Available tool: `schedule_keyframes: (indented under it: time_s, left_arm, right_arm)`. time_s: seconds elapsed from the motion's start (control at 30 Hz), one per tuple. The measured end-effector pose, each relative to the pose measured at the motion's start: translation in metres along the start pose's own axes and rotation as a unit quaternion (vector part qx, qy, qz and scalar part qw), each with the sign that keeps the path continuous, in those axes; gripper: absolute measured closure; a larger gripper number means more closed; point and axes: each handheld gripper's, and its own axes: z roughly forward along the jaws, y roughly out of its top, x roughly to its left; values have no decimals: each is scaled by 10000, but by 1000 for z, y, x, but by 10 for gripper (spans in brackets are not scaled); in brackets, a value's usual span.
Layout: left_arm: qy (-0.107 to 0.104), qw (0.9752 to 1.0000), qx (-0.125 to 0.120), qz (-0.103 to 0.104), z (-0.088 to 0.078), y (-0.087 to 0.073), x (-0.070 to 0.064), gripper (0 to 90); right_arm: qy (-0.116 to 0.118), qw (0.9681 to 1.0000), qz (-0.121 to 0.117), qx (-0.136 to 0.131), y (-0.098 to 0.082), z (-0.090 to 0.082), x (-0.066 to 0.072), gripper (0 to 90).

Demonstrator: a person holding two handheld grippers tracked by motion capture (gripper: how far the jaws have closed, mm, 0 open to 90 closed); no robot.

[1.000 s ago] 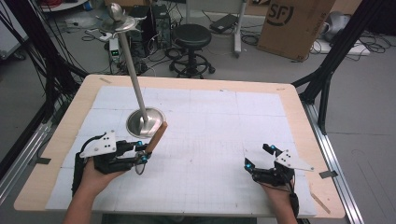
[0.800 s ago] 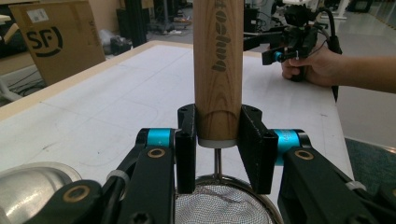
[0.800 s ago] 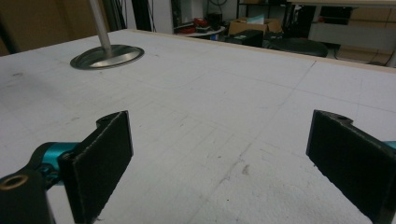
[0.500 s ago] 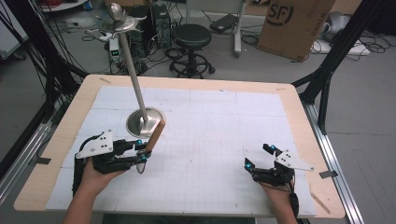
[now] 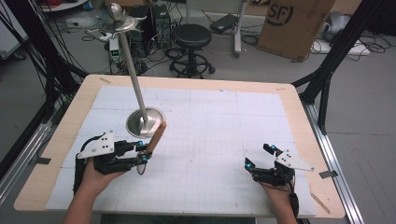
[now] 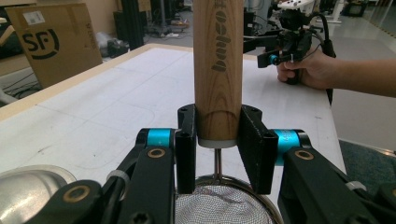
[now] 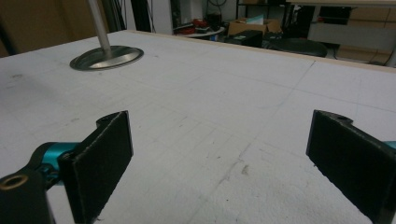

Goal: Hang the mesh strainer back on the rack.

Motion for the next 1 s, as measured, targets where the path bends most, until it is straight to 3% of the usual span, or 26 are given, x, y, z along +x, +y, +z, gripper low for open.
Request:
schedule_keyframes:
  time_s: [0.43,0.83,1.0]
  left_arm:
    - [-70,9999,-115,-17,3,0,-1,691]
    - [-325,9991,-280,7,14,0,-5,691]
    - [-359,9985,-407,-18,17,0,-2,691]
  right_arm:
    - [37,10000,-39,-28,1,0,0,57]
    - [606,9971,-297,-348,30,-1,10,57]
    - [827,9950,-261,-505,46,-3,8,57]
